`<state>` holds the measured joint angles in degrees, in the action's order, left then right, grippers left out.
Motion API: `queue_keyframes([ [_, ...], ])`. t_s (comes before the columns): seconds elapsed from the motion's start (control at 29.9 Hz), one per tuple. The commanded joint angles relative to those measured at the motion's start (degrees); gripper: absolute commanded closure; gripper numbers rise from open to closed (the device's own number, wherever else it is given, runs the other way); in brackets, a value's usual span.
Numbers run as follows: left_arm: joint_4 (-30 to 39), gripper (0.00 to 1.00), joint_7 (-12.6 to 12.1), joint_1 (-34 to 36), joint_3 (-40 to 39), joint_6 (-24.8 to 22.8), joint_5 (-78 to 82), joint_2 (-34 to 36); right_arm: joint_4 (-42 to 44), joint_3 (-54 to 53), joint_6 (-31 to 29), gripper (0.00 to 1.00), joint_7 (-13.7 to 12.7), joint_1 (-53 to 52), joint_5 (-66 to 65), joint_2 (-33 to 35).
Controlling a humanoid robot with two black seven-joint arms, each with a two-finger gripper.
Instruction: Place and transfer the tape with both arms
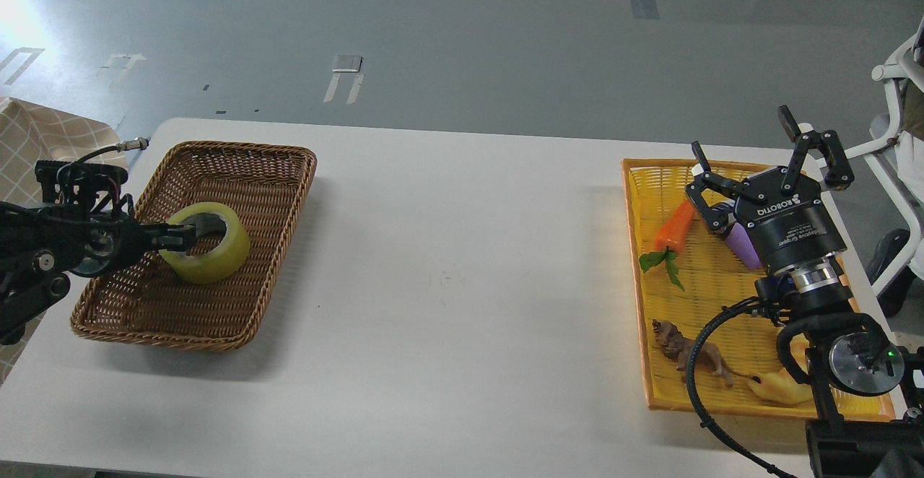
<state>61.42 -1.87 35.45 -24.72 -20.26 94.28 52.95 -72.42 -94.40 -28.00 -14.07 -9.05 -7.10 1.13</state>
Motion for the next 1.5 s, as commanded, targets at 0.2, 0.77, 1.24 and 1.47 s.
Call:
queue_keyframes([
  [0.2, 1.24, 0.13, 0.02, 5.67, -0.85, -0.04, -5.93, 0.58, -0.09, 0.00, 0.00, 0.01, 0.01, 0.00, -0.02, -0.08],
  [0.77, 0.45, 0.02, 3.45, 15.62, -7.35, -0.13, -59.80, -9.52, 0.09, -0.09, 0.00, 0.01, -0.17, -2.55, -0.28, 0.54],
  [1.24, 0.01, 0.02, 4.68, 13.07, -20.78, -7.74, -81.27, -21.56, 0.35, 0.00, 0.00, 0.00, -0.08, -8.00, -1.34, 3.79],
  [1.47, 0.71, 0.02, 4.59, 7.63, -31.86, -7.74, -81.18, -28.41, 0.70, 0.00, 0.00, 0.00, -0.08, -10.37, -1.25, 4.14],
])
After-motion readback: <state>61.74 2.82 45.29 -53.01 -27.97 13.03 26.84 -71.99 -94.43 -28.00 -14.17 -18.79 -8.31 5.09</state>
